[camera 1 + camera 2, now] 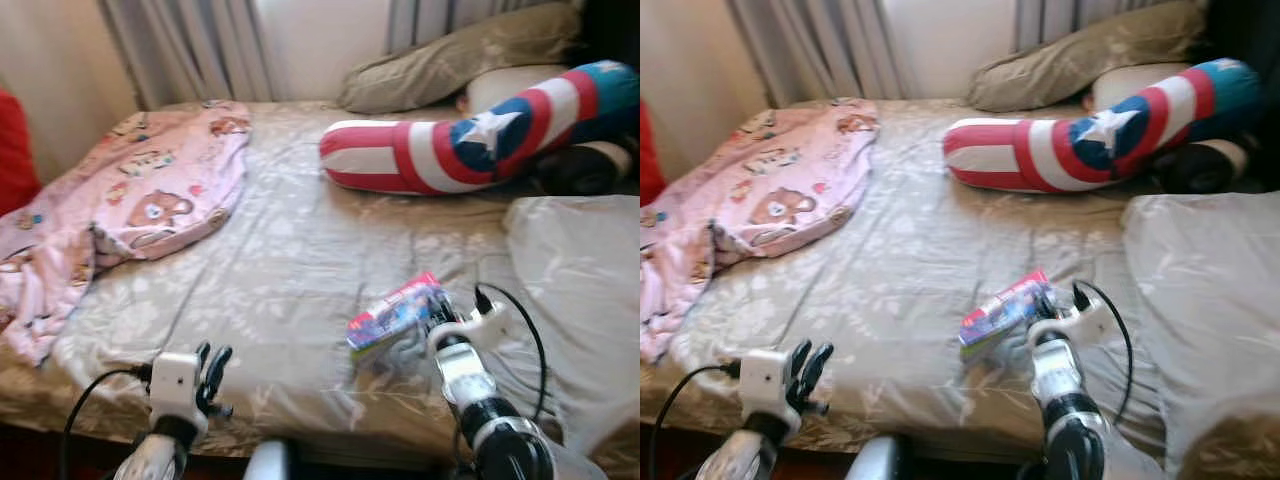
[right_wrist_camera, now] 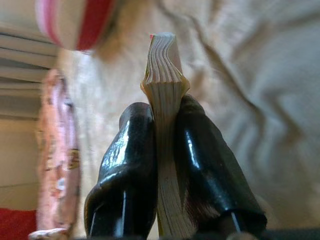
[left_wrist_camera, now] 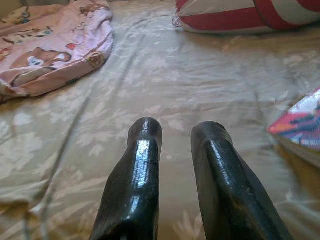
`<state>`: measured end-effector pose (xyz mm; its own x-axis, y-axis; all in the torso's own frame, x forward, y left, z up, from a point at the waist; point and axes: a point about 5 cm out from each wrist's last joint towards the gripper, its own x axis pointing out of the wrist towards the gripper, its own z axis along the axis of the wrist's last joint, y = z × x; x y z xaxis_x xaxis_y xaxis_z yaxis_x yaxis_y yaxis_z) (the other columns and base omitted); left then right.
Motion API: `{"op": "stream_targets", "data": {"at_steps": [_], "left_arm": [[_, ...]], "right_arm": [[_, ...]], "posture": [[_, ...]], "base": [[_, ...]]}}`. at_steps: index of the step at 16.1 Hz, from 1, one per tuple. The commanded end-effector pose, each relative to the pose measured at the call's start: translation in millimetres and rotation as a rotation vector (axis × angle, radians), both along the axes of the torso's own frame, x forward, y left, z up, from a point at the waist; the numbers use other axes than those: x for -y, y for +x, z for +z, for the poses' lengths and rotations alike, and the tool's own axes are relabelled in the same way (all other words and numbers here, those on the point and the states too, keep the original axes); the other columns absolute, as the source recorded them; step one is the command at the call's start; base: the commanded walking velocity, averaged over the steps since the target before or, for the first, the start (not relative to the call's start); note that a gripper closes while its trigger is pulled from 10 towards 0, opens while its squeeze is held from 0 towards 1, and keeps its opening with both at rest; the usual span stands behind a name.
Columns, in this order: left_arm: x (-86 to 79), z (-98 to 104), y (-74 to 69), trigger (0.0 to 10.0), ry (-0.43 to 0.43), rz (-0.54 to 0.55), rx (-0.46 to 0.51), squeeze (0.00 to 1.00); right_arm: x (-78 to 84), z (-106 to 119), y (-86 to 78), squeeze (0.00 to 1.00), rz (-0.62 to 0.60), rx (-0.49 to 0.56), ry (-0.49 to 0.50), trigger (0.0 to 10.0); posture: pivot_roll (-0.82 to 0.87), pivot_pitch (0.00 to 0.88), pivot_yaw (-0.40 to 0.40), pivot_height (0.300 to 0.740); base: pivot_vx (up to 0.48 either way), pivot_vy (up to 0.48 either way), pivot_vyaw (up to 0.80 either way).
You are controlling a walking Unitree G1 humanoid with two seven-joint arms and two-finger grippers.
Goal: Clean up the room
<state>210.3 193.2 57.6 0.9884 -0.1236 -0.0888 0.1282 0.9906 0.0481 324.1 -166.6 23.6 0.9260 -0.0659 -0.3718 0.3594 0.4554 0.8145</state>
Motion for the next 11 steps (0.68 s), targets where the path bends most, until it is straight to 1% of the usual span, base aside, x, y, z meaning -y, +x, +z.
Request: {"op": "stream_targets", "data": {"at_steps": [1, 3, 4, 5, 7, 9, 11], "left_arm": [[-1.9, 5.0, -1.5, 10.0, 0.033, -0.017, -0.004, 0.00], [-4.0, 4.6, -15.6, 10.0, 0.047, -0.027, -0.036, 0.00], [-4.2, 4.1, -16.2, 10.0, 0.047, -0.025, -0.041, 0.00], [-4.4, 5.8, -24.1, 10.0, 0.052, -0.029, -0.060, 0.00], [-4.0, 6.6, -31.6, 10.0, 0.054, -0.033, -0.079, 0.00], [-5.0, 6.2, -38.5, 10.0, 0.056, -0.032, -0.103, 0.00], [-4.2, 6.4, -42.4, 10.0, 0.055, -0.033, -0.114, 0.00]], "right_arm": [[2.1, -7.9, -6.3, 0.00, -0.030, -0.045, 0.017, 10.0], [19.5, -18.2, -17.8, 0.00, -0.159, -0.093, 0.055, 10.0], [21.6, -18.9, -18.8, 0.00, -0.173, -0.097, 0.059, 10.0], [33.1, -23.1, -25.0, 0.00, -0.258, -0.111, 0.094, 10.0], [38.4, -24.1, -27.4, 0.00, -0.275, -0.112, 0.080, 10.0], [42.6, -26.7, -31.1, 0.00, -0.320, -0.119, 0.108, 10.0], [43.4, -31.3, -35.6, 0.00, -0.321, -0.153, 0.104, 10.0]], "posture": [[0.25, 0.004, 0.107, 0.616], [0.26, 0.031, 0.126, 0.616], [0.26, 0.031, 0.126, 0.616], [0.27, 0.050, 0.137, 0.616], [0.27, 0.065, 0.143, 0.616], [0.27, 0.073, 0.145, 0.616], [0.28, 0.085, 0.146, 0.616]], "base": [[0.000, 0.000, 0.00], [0.000, 0.000, 0.00], [0.000, 0.000, 0.00], [0.000, 0.000, 0.00], [0.000, 0.000, 0.00], [0.000, 0.000, 0.00], [0.000, 0.000, 0.00]]}}
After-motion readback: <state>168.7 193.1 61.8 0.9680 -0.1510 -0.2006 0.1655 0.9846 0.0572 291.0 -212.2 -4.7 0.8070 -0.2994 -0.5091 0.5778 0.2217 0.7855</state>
